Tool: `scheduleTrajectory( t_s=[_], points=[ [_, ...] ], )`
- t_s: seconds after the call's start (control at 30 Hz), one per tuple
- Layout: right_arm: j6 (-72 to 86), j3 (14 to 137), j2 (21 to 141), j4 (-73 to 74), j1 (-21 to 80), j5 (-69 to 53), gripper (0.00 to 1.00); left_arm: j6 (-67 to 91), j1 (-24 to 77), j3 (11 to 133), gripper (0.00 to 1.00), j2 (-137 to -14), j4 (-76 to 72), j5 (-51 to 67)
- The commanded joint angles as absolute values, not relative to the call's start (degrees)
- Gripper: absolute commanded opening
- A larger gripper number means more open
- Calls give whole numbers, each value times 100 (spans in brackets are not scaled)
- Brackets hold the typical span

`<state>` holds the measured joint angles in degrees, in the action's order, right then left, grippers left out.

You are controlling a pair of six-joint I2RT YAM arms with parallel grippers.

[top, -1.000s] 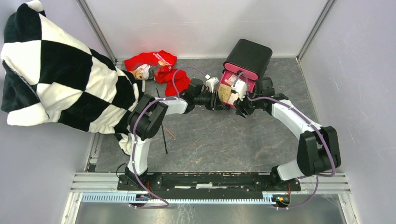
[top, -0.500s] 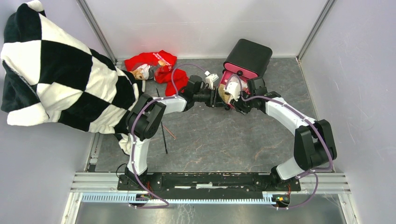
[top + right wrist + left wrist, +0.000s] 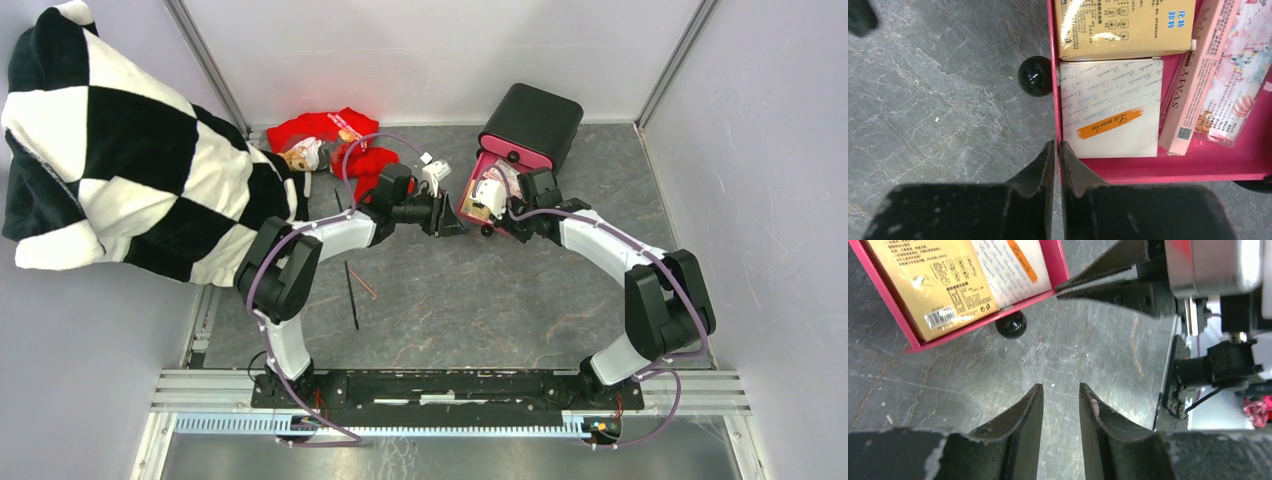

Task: Organize the makeup
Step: Close the drawer in the storage box.

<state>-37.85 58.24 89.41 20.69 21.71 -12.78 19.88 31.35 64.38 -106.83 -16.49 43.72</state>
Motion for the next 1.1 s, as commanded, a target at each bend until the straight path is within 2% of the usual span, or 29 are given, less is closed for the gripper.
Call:
scheduleTrajectory(
  t_s=[0.0,0.07,0.37,0.43,0.53,0.67,0.77,1.07],
  points=[
    [-3743,5870,9002,1929,2237,-1109,7,1003,3094,6229,40,-10139,-1249,4412],
    [-3696,5896,8981,1901,2239,-1048,0,695,3089,6118,40,-9982,-1136,4300],
    [-3564,5944,8748,1953,2237,-1080,0,-193,3085,5788,41,-9440,-866,3857],
    [-3569,5916,8736,1992,2250,-1180,5,-276,3085,5752,42,-9371,-844,3799],
    [-3604,5869,8796,2037,2265,-1204,21,-354,3085,5701,43,-9298,-829,3747],
    [-3629,5818,8880,1989,2298,-1152,33,-404,3085,5656,44,-9227,-809,3732],
    [-3644,5823,8945,1939,2342,-1049,37,-433,3085,5629,44,-9189,-800,3730],
    [-3766,5818,9156,1798,2454,-580,36,-471,3085,5581,44,-9159,-743,3749]
  ],
)
